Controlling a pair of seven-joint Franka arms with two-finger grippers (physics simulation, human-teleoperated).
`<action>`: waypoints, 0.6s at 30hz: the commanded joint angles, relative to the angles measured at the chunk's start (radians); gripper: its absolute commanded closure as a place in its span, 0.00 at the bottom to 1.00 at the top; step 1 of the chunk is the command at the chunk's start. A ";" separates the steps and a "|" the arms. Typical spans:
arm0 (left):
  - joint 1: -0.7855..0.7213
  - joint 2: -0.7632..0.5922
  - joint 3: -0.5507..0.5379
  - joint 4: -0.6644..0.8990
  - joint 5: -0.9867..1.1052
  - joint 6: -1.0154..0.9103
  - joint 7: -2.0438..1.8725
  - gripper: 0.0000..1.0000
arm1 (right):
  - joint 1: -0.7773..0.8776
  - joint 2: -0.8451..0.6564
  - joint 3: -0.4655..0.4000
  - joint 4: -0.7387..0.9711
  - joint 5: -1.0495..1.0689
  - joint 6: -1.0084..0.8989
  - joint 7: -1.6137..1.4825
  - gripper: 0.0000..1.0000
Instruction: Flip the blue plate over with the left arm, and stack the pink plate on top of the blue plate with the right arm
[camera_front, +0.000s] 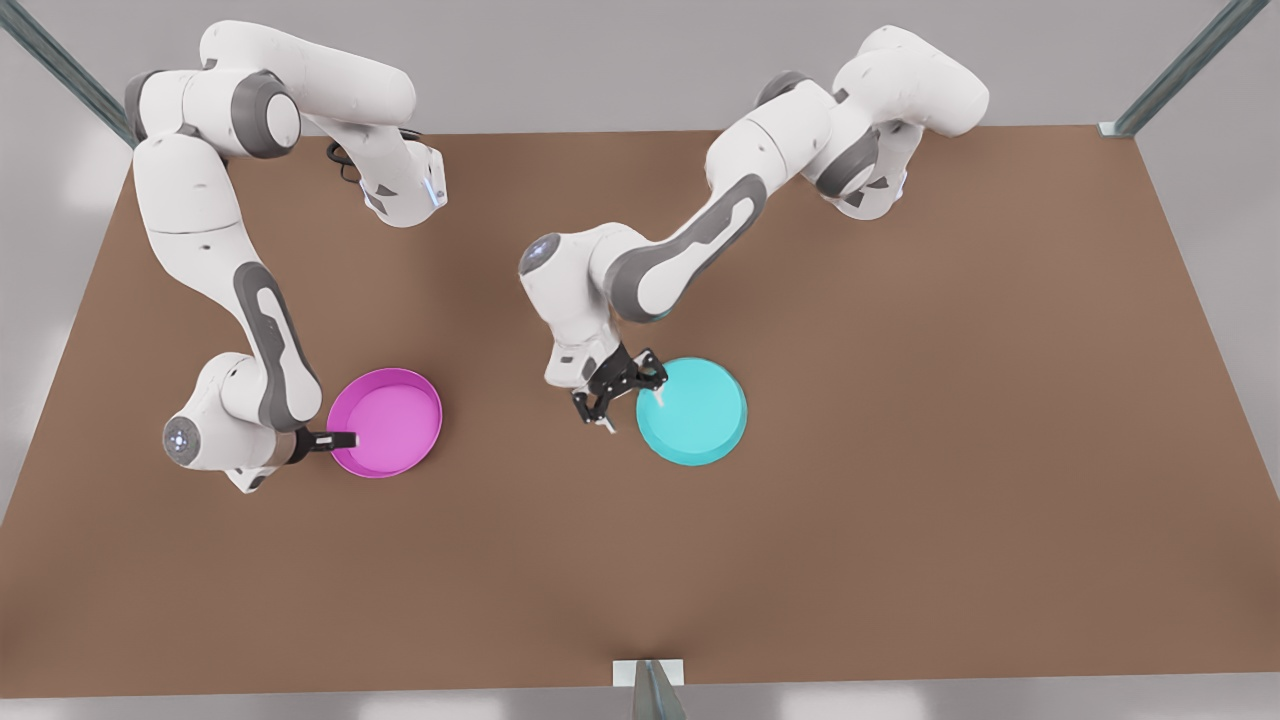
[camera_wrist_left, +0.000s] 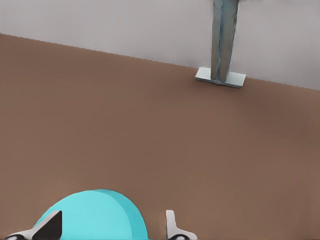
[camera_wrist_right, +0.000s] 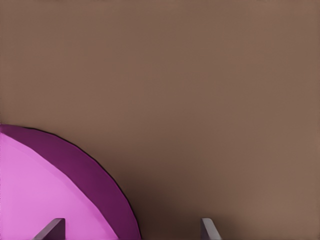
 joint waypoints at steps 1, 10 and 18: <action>0.059 -0.098 0.000 -0.004 -0.124 0.051 -0.502 0.00 | -0.006 -0.007 0.009 -0.002 0.007 0.017 -0.028 0.04; 0.856 -0.311 -0.003 -0.017 -0.399 -0.533 1.435 0.00 | -0.007 -0.002 0.017 -0.001 0.007 0.020 -0.029 0.61; 0.873 -0.894 -0.034 -0.747 -0.558 -0.256 1.527 0.00 | -0.064 -0.013 0.069 0.008 0.021 -0.026 -0.045 0.79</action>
